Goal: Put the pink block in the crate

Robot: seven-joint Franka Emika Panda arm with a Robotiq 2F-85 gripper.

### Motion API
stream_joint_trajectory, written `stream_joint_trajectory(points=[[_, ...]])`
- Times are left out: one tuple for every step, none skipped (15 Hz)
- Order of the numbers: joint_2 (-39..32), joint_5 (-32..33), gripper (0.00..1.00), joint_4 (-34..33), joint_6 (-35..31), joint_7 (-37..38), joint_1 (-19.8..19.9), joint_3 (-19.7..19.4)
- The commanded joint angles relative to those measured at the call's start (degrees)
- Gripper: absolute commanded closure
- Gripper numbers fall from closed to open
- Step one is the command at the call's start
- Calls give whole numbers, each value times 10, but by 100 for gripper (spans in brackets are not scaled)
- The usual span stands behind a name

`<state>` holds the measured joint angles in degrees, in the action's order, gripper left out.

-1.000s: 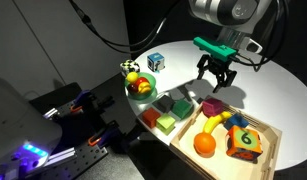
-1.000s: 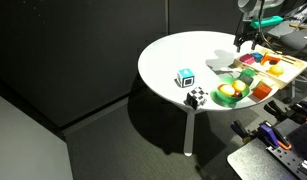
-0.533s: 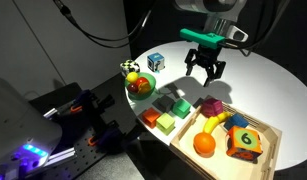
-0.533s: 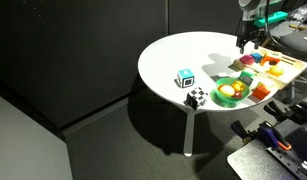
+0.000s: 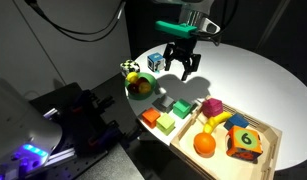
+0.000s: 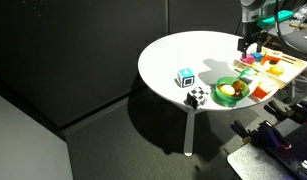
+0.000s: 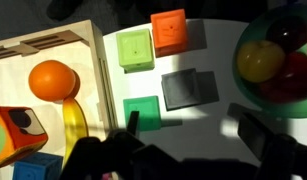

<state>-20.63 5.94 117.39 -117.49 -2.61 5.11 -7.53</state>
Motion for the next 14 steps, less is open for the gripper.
stream_joint_trajectory(points=[[69, 12, 0, 76, -12, 24, -13, 11], [82, 11, 0, 91, -18, 22, -16, 14], [95, 8, 0, 108, -29, 19, -18, 19], [107, 7, 0, 122, -35, 18, -20, 22], [119, 7, 0, 137, -45, 17, -22, 26], [130, 6, 0, 150, -54, 16, -23, 30], [142, 4, 0, 164, -65, 17, -25, 33], [153, 1, 0, 178, -77, 16, -27, 37], [164, -1, 0, 190, -88, 16, -28, 41], [175, -3, 0, 203, -99, 17, -29, 44], [187, -4, 0, 217, -112, 16, -30, 47], [197, -6, 0, 228, -122, 15, -31, 50], [208, -9, 0, 240, -132, 14, -32, 52], [220, -12, 0, 251, -141, 16, -34, 55]])
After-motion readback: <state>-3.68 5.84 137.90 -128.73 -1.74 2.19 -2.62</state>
